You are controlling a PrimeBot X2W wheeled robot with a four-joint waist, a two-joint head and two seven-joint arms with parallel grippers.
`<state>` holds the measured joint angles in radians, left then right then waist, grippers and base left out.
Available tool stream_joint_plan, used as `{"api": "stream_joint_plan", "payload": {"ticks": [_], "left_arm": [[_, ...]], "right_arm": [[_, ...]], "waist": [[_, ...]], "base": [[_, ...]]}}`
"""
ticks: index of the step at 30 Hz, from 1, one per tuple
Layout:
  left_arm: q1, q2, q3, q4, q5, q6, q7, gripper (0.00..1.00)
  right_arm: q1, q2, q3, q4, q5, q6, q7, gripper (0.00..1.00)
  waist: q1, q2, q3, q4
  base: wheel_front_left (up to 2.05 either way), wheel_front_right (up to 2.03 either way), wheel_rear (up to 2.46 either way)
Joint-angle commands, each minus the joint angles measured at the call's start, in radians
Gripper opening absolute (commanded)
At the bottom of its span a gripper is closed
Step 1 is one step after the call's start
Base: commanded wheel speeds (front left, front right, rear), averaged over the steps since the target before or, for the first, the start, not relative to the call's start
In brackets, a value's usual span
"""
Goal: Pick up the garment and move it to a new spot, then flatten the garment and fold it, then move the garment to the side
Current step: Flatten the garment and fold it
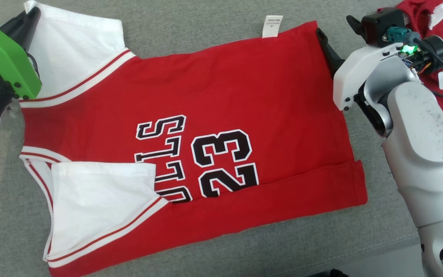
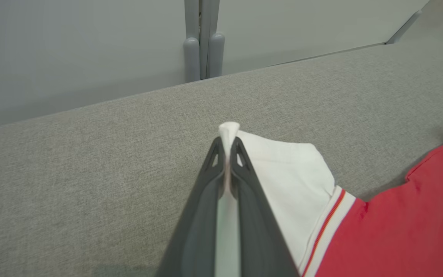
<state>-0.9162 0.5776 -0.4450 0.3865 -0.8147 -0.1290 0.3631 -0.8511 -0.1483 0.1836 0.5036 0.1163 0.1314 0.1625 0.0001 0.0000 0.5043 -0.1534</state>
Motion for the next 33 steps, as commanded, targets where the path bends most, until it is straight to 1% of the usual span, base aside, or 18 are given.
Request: {"api": "stream_joint_plan", "payload": {"ticks": [1, 9, 10, 11, 13, 14, 19, 26, 29, 33], "left_arm": [[0.013, -0.003, -0.007, -0.009, -0.010, -0.003, -0.015, 0.00], [0.010, -0.012, -0.051, -0.034, -0.025, -0.003, -0.059, 0.00], [0.012, -0.016, -0.055, -0.037, -0.025, -0.003, -0.064, 0.00], [0.014, -0.018, -0.057, -0.038, -0.025, -0.003, -0.067, 0.00], [0.019, -0.022, -0.060, -0.040, -0.024, -0.003, -0.072, 0.00], [0.023, -0.023, -0.061, -0.040, -0.024, -0.003, -0.075, 0.00], [0.033, -0.025, -0.061, -0.037, -0.025, 0.002, -0.092, 0.00], [0.055, -0.028, -0.058, -0.048, -0.018, 0.006, -0.132, 0.00], [0.085, -0.025, -0.056, -0.063, -0.026, 0.005, -0.158, 0.00], [0.177, -0.011, -0.058, -0.109, -0.036, 0.005, -0.202, 0.00]], "right_arm": [[-0.023, -0.013, 0.013, 0.029, 0.002, -0.002, 0.010, 1.00], [-0.116, -0.045, 0.072, 0.192, 0.077, -0.002, 0.052, 1.00], [-0.123, -0.045, 0.079, 0.210, 0.089, -0.002, 0.055, 0.81], [-0.128, -0.047, 0.085, 0.222, 0.098, -0.002, 0.057, 0.50], [-0.141, -0.054, 0.102, 0.246, 0.112, -0.002, 0.054, 0.26], [-0.145, -0.055, 0.111, 0.257, 0.120, -0.002, 0.052, 0.00], [-0.161, -0.055, 0.135, 0.289, 0.145, -0.002, 0.031, 0.00], [-0.178, -0.062, 0.121, 0.321, 0.137, -0.002, -0.085, 0.00], [-0.153, -0.056, 0.121, 0.330, 0.139, -0.002, -0.128, 0.00], [-0.082, -0.057, 0.138, 0.320, 0.154, -0.002, -0.185, 0.00]], "waist": [[-0.0001, 0.0000, 0.004, 0.038], [-0.0001, 0.0000, 0.012, 0.086], [-0.0001, 0.0000, 0.011, 0.090], [-0.0001, 0.0000, 0.010, 0.093], [-0.0001, 0.0000, 0.008, 0.096], [-0.0001, 0.0000, 0.006, 0.097], [-0.0001, 0.0000, -0.011, 0.094], [-0.0001, 0.0000, -0.054, 0.092], [-0.0001, 0.0000, -0.083, 0.094], [-0.0001, 0.0000, -0.131, 0.100]], "base": [[0.00, 0.00, 0.00], [0.00, 0.00, 0.00], [0.00, 0.00, 0.00], [0.00, 0.00, 0.00], [0.00, 0.00, 0.00], [0.00, 0.00, 0.00], [0.00, 0.00, 0.00], [0.00, 0.00, 0.00], [0.00, 0.00, 0.00], [0.00, 0.00, 0.00]]}}
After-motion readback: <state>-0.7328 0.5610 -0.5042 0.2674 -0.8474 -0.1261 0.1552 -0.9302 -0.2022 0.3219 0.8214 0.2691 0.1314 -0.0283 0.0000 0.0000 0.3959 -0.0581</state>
